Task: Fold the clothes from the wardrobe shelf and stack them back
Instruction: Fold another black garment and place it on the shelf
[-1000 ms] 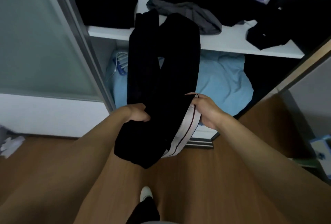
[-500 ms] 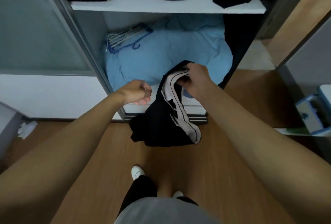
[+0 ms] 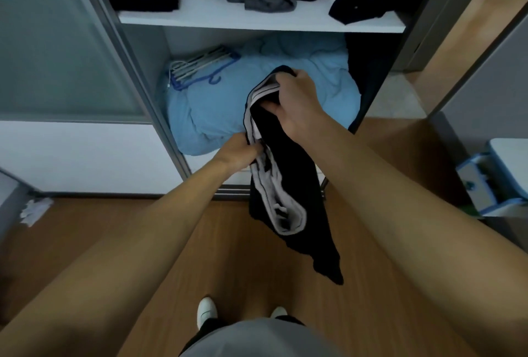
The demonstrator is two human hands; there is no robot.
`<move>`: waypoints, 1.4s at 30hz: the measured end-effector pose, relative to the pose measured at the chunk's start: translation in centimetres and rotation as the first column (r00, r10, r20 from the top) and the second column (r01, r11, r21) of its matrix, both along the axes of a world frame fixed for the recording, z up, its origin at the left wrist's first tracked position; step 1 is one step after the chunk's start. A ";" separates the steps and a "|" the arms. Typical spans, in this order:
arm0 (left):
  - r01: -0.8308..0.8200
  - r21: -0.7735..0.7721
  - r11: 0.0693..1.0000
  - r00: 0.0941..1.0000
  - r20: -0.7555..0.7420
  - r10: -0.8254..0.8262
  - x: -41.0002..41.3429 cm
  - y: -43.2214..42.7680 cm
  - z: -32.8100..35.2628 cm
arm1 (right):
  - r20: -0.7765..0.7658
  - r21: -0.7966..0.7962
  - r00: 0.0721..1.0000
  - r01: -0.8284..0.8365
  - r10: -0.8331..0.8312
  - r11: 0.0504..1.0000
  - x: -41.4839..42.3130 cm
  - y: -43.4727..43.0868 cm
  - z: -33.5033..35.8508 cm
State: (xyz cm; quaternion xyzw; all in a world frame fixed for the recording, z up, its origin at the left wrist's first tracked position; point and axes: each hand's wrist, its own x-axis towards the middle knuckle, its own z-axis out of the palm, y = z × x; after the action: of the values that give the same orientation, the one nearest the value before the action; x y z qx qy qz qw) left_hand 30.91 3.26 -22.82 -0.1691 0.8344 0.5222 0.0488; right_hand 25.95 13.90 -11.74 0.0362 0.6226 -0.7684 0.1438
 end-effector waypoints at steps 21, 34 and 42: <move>-0.004 0.342 0.940 0.979 -0.190 0.073 0.3 -7.8 3.0 | -0.205 0.105 0.936 0.312 -0.286 0.944 -1.7 -4.2 2.3; 0.054 -0.192 0.980 0.990 -0.116 -0.077 -2.1 -8.3 3.3 | -0.190 0.098 0.951 0.264 -0.242 0.960 -1.3 -9.5 1.9; 0.046 -0.191 0.981 0.970 -0.228 -0.090 -3.0 -11.2 0.9 | -0.167 0.082 0.951 0.278 -0.262 0.957 -2.8 -5.7 2.2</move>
State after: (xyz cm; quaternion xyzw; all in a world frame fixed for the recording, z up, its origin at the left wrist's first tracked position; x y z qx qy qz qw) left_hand 27.88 -7.93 -21.97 -0.0811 0.8843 0.4573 -0.0482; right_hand 23.19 8.18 -9.51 0.0689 0.6603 -0.7477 -0.0133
